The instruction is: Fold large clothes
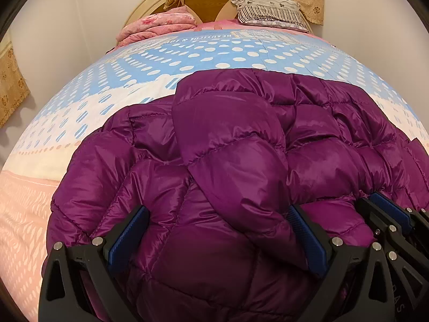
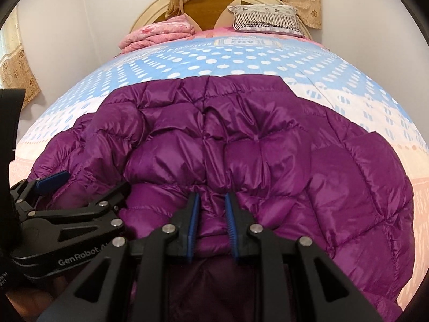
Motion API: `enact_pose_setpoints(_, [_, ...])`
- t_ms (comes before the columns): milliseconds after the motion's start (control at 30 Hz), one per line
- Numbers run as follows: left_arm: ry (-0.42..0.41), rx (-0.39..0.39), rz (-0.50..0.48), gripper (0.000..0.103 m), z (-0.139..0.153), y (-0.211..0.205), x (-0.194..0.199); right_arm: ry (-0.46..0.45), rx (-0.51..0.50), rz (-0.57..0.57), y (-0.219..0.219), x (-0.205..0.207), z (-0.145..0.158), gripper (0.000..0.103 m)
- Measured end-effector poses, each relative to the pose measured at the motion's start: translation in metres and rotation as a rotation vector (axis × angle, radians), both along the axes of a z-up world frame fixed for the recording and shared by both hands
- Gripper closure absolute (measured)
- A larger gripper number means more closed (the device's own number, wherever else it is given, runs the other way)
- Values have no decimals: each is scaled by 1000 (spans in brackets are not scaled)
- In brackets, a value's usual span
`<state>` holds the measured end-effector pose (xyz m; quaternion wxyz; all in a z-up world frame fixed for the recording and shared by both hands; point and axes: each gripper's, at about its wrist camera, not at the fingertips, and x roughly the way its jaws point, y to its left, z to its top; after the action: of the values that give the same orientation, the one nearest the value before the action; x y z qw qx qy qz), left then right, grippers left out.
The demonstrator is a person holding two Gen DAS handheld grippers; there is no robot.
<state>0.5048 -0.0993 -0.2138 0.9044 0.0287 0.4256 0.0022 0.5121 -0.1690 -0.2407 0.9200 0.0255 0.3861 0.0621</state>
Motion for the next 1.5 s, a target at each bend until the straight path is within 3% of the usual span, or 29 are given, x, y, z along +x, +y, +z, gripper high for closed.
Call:
enact_pose_setpoints(733, [1, 8, 2, 1, 0, -1, 1, 1, -16, 1, 1, 0, 0, 79])
enact_pose_setpoints(867, [17, -8, -13, 1, 16, 4, -6, 26, -41, 18, 1, -1, 7, 78])
enact_pose_setpoints(933, [3, -38, -30, 1, 35, 12, -26, 31, -75, 37, -1, -17, 21, 69])
enact_pose_setpoints(1000, [-49, -37, -48, 1, 55, 21, -57, 8, -89, 49, -7, -41, 35, 26])
enact_pose_setpoints(1033, [-74, -27, -55, 1, 63, 28, -76, -9, -85, 48, -15, -59, 43, 20])
enact_pose_setpoints(1133, [-109, -8, -48, 1, 68, 50, -133, -1, -82, 49, -40, -104, 50, 19])
enact_pose_setpoints(1367, [-100, 39, -7, 1, 40, 93, -249, 33, -68, -72, -109, -198, 31, 18])
enact_pose_setpoints(1500, [-54, -10, 19, 1, 19, 106, -291, 61, -40, -147, -136, -240, 18, 18])
